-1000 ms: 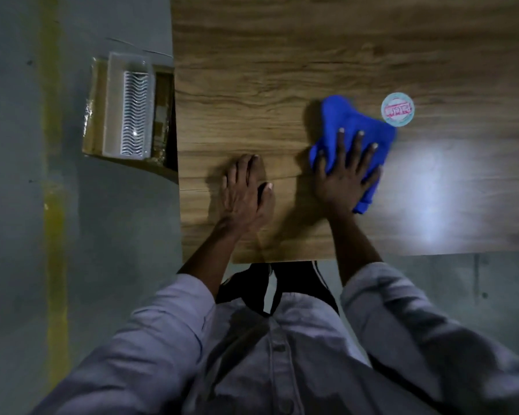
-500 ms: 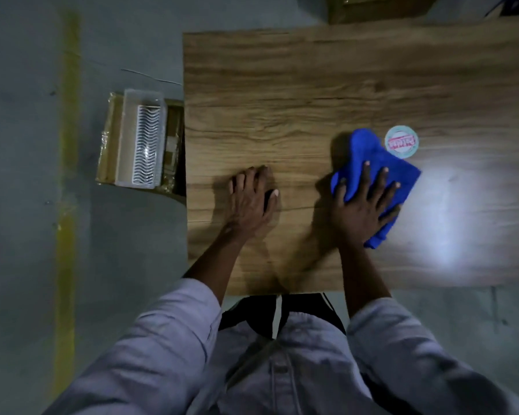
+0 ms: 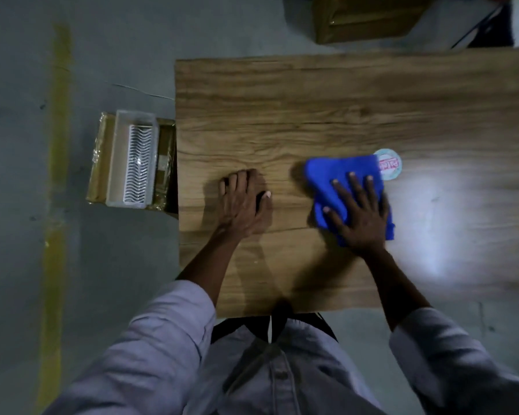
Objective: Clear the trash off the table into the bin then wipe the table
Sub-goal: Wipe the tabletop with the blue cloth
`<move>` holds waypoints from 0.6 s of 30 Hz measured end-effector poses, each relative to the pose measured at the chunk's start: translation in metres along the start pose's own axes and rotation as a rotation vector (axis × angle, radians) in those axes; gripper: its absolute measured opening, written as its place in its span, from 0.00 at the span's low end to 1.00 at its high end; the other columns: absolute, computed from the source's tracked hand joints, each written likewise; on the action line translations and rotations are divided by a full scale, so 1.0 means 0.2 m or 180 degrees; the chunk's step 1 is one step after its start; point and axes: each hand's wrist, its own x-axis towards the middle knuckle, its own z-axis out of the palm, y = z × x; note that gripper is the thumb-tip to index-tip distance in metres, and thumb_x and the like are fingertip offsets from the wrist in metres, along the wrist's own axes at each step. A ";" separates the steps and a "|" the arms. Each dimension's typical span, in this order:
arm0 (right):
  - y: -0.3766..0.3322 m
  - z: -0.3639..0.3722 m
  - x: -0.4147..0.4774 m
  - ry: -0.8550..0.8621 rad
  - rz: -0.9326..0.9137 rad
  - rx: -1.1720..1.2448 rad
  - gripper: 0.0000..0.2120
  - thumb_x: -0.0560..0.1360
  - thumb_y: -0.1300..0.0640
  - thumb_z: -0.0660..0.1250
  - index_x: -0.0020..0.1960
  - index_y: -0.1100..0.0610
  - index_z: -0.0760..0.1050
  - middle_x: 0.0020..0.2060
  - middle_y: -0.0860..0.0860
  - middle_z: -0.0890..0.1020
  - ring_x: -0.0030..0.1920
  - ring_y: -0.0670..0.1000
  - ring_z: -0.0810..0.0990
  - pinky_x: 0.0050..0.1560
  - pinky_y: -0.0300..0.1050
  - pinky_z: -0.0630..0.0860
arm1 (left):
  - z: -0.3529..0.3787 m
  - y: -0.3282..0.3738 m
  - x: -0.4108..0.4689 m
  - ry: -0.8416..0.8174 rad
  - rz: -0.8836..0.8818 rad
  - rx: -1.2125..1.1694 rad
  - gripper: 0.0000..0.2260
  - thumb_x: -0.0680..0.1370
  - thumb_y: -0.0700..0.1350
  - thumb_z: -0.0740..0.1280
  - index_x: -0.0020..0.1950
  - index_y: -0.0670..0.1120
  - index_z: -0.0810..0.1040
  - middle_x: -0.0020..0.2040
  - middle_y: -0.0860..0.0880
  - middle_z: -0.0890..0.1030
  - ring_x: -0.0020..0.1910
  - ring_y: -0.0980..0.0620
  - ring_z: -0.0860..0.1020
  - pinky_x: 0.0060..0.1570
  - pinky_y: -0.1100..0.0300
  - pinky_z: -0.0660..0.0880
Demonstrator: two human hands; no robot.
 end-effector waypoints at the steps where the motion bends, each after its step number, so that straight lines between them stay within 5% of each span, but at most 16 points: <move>1: 0.01 -0.01 0.06 0.0045 0.0499 0.0125 0.32 0.78 0.31 0.54 0.80 0.35 0.53 0.82 0.42 0.52 0.83 0.52 0.45 0.79 0.65 0.46 | 0.01 0.00 0.01 -0.0004 -0.0004 0.0042 0.25 0.79 0.58 0.62 0.68 0.42 0.71 0.61 0.40 0.75 0.57 0.41 0.69 0.61 0.44 0.66; 5: -0.21 0.06 0.35 0.0543 0.2075 0.0315 0.31 0.80 0.33 0.51 0.81 0.36 0.52 0.83 0.46 0.52 0.82 0.56 0.47 0.76 0.70 0.48 | 0.09 -0.03 0.04 0.0082 0.0116 -0.0156 0.30 0.80 0.58 0.60 0.74 0.40 0.68 0.76 0.37 0.65 0.75 0.38 0.61 0.76 0.39 0.53; 8: -0.45 0.15 0.42 0.0488 0.1269 0.0098 0.31 0.80 0.35 0.52 0.82 0.39 0.52 0.83 0.47 0.50 0.82 0.58 0.47 0.77 0.69 0.44 | 0.07 -0.04 0.06 -0.0137 0.0278 -0.0175 0.36 0.81 0.58 0.57 0.81 0.38 0.54 0.83 0.41 0.50 0.82 0.42 0.49 0.79 0.40 0.48; 11: -0.54 0.17 0.33 0.0131 -0.0535 -0.0193 0.32 0.80 0.37 0.55 0.82 0.39 0.53 0.83 0.47 0.51 0.82 0.57 0.46 0.78 0.67 0.44 | 0.04 -0.02 0.11 -0.0074 0.0202 -0.0050 0.28 0.77 0.56 0.59 0.71 0.40 0.69 0.70 0.38 0.70 0.71 0.37 0.68 0.74 0.38 0.58; 13: -0.45 0.14 0.29 0.0095 -0.0971 -0.0216 0.30 0.80 0.37 0.56 0.81 0.39 0.55 0.82 0.45 0.55 0.83 0.55 0.48 0.78 0.66 0.50 | 0.02 -0.01 0.17 0.0162 0.0187 0.0137 0.20 0.76 0.54 0.63 0.61 0.43 0.72 0.58 0.40 0.74 0.57 0.40 0.72 0.65 0.41 0.64; 15: -0.29 0.09 0.27 0.0176 -0.0693 -0.0166 0.30 0.80 0.35 0.56 0.80 0.38 0.57 0.82 0.43 0.56 0.82 0.53 0.49 0.78 0.66 0.52 | 0.01 -0.01 0.23 0.0365 0.0152 0.0285 0.16 0.78 0.54 0.64 0.58 0.44 0.72 0.54 0.41 0.74 0.52 0.41 0.70 0.58 0.43 0.66; 18: -0.11 0.03 0.36 0.0292 0.0573 -0.0053 0.31 0.79 0.33 0.55 0.81 0.37 0.54 0.82 0.43 0.53 0.83 0.53 0.47 0.79 0.64 0.47 | 0.02 -0.02 0.30 0.0383 0.0046 0.0478 0.18 0.81 0.57 0.62 0.59 0.43 0.74 0.55 0.41 0.75 0.51 0.41 0.70 0.55 0.44 0.66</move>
